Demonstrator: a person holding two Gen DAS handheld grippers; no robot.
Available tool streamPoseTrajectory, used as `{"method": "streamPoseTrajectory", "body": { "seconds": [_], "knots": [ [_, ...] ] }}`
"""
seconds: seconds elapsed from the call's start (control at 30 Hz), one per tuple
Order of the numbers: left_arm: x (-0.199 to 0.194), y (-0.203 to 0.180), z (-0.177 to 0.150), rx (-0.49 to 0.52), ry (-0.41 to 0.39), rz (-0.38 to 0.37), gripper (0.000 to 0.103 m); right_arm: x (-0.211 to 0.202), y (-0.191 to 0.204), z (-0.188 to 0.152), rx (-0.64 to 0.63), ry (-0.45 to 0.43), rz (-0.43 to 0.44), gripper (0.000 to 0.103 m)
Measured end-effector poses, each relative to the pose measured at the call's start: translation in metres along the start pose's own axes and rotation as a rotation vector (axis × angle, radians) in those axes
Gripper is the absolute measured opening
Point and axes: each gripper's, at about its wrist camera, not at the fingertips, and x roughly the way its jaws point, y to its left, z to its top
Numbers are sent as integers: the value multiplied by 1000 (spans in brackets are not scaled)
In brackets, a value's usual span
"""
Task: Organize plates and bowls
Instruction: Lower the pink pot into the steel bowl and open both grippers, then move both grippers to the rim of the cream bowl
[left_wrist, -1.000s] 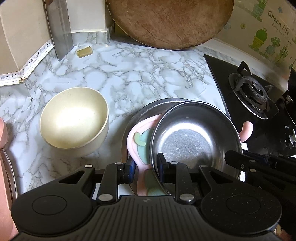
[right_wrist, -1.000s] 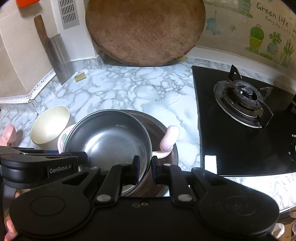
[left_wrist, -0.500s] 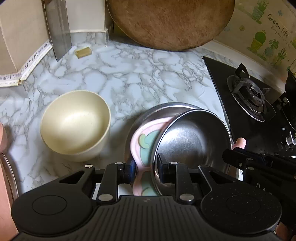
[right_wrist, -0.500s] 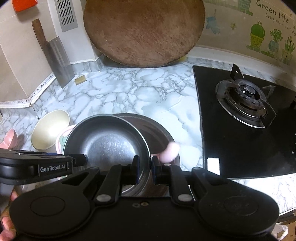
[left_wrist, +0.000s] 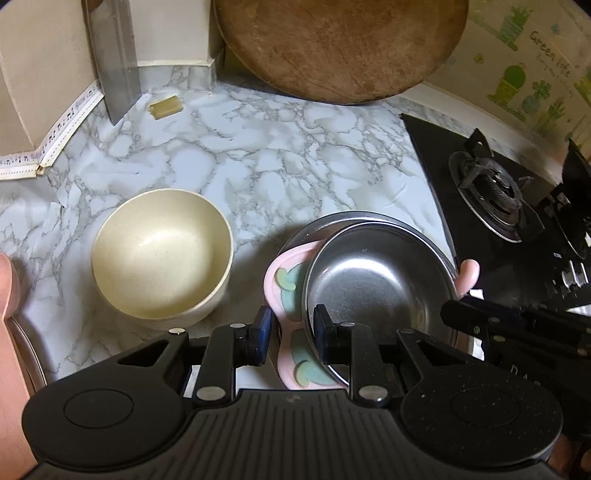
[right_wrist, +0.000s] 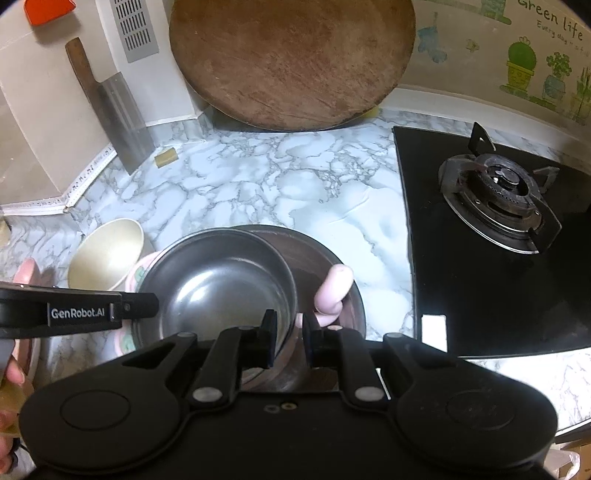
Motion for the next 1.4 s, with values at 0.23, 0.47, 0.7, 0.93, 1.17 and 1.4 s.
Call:
{"method": "streamPoseTrajectory", "body": {
  "seconds": [0.23, 0.47, 0.7, 0.93, 1.17, 1.4],
  "knots": [
    [-25, 4, -2, 43, -52, -16, 23, -14, 10, 7, -56, -18, 25, 16],
    [-49, 21, -3, 47, -118, 12, 43, -26, 23, 20, -103, -60, 95, 17],
    [-66, 43, -2, 15, -171, 35, 64, -28, 43, 34, -143, -84, 167, 51],
    [-72, 66, 0, -25, -210, 77, 80, -24, 68, 55, -217, -116, 199, 92],
    [-56, 95, 8, -121, -189, 120, 90, 7, 83, 89, -196, -53, 257, 97],
    [-25, 116, 18, -225, -109, 153, 90, 63, 97, 110, -156, 63, 249, 96]
  ]
}}
